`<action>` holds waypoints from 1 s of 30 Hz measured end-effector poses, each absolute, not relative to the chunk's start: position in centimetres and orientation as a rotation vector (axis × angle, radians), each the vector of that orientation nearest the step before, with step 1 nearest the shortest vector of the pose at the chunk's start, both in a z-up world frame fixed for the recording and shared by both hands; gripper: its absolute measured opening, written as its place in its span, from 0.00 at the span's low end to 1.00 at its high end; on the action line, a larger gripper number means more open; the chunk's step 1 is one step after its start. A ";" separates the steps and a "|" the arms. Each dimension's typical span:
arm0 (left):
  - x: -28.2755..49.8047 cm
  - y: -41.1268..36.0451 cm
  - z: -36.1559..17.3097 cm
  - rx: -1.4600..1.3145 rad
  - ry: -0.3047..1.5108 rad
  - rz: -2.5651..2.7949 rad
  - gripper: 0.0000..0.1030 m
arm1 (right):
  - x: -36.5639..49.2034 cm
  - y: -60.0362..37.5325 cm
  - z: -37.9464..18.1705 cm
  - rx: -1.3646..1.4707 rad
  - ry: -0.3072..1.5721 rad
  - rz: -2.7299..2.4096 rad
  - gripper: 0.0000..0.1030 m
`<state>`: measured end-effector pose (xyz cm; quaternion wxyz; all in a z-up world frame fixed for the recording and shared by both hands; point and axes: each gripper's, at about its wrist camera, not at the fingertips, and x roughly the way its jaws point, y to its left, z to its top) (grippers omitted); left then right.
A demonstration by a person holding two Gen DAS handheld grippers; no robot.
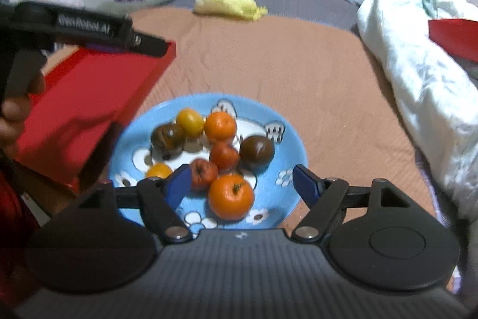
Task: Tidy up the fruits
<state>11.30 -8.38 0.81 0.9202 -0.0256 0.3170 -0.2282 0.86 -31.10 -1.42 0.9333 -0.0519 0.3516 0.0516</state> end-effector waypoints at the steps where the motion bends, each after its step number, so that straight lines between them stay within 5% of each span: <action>1: 11.2 -8.0 1.0 -0.057 0.650 -0.455 0.75 | 0.6 -31.3 -1.0 -0.097 0.717 0.106 0.74; 4: 10.6 -7.4 1.5 -0.045 0.638 -0.432 0.76 | -0.1 -32.1 -0.2 -0.018 0.734 0.125 0.74; 6: 9.7 -6.9 2.0 -0.042 0.625 -0.421 0.87 | -1.0 -32.3 0.2 0.053 0.760 0.147 0.74; 12: 6.2 -5.8 2.7 -0.094 0.629 -0.461 0.96 | -5.0 -29.7 -0.3 0.075 0.861 0.211 0.74; 30: -2.3 -10.7 3.2 0.193 0.474 -0.537 1.00 | -12.0 -23.9 -2.6 -0.019 0.968 0.122 0.74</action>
